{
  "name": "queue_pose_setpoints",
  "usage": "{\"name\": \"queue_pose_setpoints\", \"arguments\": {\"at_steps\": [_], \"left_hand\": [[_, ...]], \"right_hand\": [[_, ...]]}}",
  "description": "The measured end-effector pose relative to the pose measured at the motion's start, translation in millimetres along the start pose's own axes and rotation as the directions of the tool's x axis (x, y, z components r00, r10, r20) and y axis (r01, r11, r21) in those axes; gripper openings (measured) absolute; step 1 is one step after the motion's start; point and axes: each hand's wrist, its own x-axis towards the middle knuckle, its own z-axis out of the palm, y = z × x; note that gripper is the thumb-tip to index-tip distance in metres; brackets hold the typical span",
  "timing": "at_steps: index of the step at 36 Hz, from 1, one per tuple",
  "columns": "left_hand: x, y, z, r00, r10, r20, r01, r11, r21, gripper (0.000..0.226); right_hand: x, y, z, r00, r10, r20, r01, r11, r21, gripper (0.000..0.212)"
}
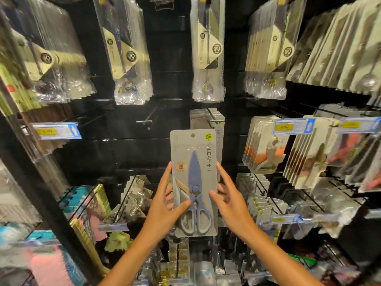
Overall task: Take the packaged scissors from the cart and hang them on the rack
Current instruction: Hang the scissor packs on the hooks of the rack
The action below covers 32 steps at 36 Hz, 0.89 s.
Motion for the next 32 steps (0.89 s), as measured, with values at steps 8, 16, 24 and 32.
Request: {"name": "queue_pose_setpoints", "arguments": {"at_steps": [8, 16, 24, 32], "left_hand": [[13.5, 5.2, 18.2, 0.998, 0.004, 0.062, -0.008, 0.998, 0.067, 0.107], [30.1, 18.5, 29.6, 0.997, -0.002, 0.074, -0.005, 0.995, 0.095, 0.109], [34.7, 20.4, 33.4, 0.997, -0.026, 0.074, 0.019, 0.996, 0.088, 0.111], [45.9, 6.9, 35.5, 0.994, -0.084, 0.073, 0.074, 0.989, 0.124, 0.105]], "right_hand": [[-1.6, 3.4, -15.6, 0.998, 0.034, -0.047, -0.032, 0.999, 0.034, 0.074], [8.9, 2.7, -35.1, 0.995, 0.069, -0.069, -0.068, 0.998, 0.018, 0.075], [9.8, 4.5, -39.6, 0.995, 0.058, -0.086, -0.05, 0.995, 0.089, 0.072], [20.5, 16.4, -43.0, 0.998, 0.057, -0.005, -0.056, 0.997, 0.05, 0.073]]}}
